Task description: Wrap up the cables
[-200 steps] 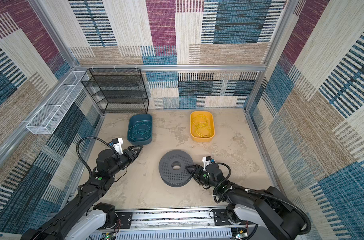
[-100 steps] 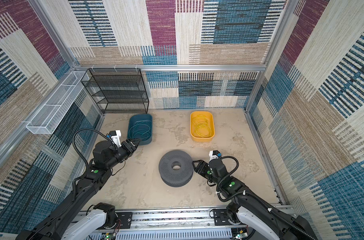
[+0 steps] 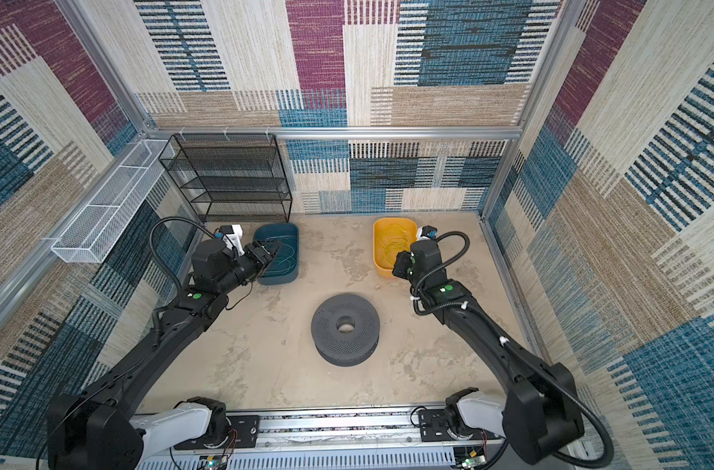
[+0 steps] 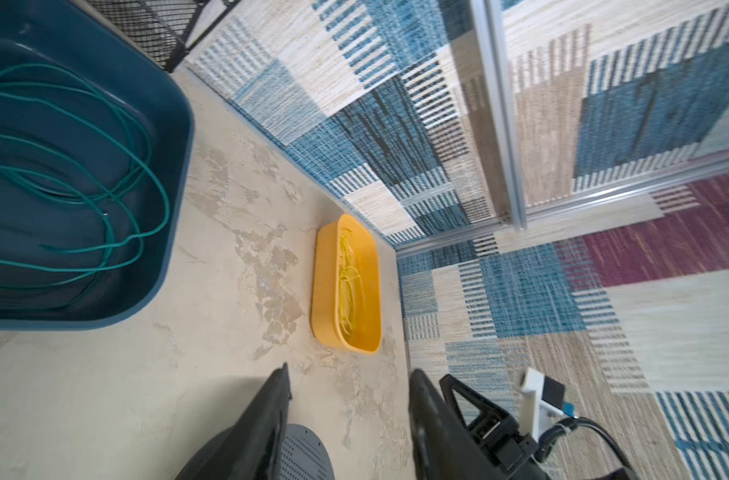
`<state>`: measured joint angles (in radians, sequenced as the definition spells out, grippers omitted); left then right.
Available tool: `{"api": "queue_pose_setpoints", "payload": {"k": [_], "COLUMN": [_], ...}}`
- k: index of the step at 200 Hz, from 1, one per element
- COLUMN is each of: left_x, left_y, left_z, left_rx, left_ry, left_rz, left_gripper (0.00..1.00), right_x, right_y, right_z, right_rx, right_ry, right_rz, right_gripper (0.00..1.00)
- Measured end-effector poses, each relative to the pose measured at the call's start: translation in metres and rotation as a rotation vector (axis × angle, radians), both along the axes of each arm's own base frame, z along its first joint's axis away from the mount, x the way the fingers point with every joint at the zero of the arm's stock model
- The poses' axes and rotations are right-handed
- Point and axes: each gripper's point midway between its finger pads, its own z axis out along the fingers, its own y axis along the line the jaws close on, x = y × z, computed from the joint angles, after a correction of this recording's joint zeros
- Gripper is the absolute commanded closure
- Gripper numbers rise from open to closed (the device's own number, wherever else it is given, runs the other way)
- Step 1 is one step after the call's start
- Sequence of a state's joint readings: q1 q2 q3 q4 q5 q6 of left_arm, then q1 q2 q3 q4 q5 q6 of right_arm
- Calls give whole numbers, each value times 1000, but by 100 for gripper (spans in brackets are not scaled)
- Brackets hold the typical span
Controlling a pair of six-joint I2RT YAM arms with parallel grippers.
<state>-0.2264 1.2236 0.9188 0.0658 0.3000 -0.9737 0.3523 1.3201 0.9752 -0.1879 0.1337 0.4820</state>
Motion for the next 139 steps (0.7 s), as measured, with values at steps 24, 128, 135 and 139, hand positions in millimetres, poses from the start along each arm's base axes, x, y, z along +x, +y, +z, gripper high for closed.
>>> {"api": "queue_pose_setpoints", "payload": {"k": [24, 128, 135, 139], "left_x": [15, 5, 4, 4], "left_y": [3, -57, -58, -58], "left_z": [-24, -56, -55, -56], "left_rx": [-10, -201, -203, -206], "left_ry": [91, 244, 243, 244], "left_rz": [-12, -371, -373, -374], "left_gripper": [51, 60, 60, 59], "right_x": [42, 129, 131, 131], "right_y": [0, 13, 15, 16], "right_z": [-14, -92, -97, -100], "right_rx": [-99, -63, -55, -51], "right_ry": [31, 214, 224, 230], "right_rz": [22, 150, 161, 167], "right_gripper": [84, 85, 85, 85]}}
